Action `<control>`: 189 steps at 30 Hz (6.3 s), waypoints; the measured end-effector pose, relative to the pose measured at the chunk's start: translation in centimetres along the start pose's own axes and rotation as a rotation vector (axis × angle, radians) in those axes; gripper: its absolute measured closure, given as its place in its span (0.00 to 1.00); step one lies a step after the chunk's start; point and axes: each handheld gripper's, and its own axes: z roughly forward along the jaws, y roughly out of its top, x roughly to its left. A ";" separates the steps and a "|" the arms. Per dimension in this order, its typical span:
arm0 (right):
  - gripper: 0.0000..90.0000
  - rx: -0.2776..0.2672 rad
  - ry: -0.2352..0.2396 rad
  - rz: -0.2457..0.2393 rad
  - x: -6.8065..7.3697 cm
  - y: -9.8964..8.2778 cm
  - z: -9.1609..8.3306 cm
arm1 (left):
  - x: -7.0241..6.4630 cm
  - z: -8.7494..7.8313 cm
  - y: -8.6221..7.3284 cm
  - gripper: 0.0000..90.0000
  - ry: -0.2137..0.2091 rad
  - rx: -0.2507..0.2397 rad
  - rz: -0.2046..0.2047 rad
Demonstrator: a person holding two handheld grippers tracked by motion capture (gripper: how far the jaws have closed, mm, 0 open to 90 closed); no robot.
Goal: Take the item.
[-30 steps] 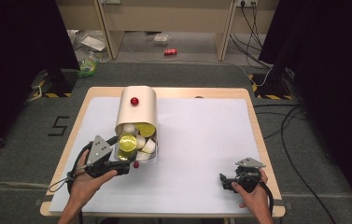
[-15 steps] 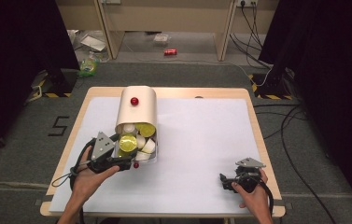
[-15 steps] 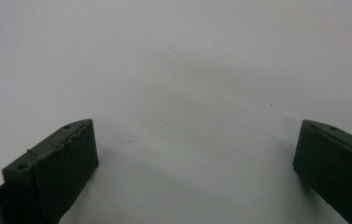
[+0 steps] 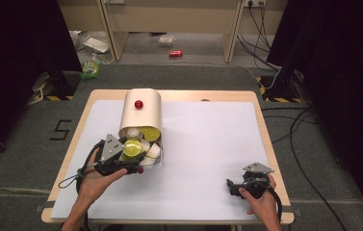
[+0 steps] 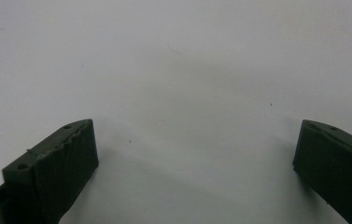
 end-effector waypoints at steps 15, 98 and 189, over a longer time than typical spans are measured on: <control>0.00 0.001 0.000 0.000 0.0 0.0 0.0 | 0.3 0.7 0.0 0.40 0.011 0.029 0.007; 0.00 0.001 -0.001 0.000 0.0 0.0 0.0 | 6.2 -5.8 -3.6 0.42 0.110 -0.094 -0.172; 0.00 0.001 0.000 -0.001 0.0 0.0 0.0 | 8.2 -0.4 -14.1 0.42 0.187 -0.048 -0.266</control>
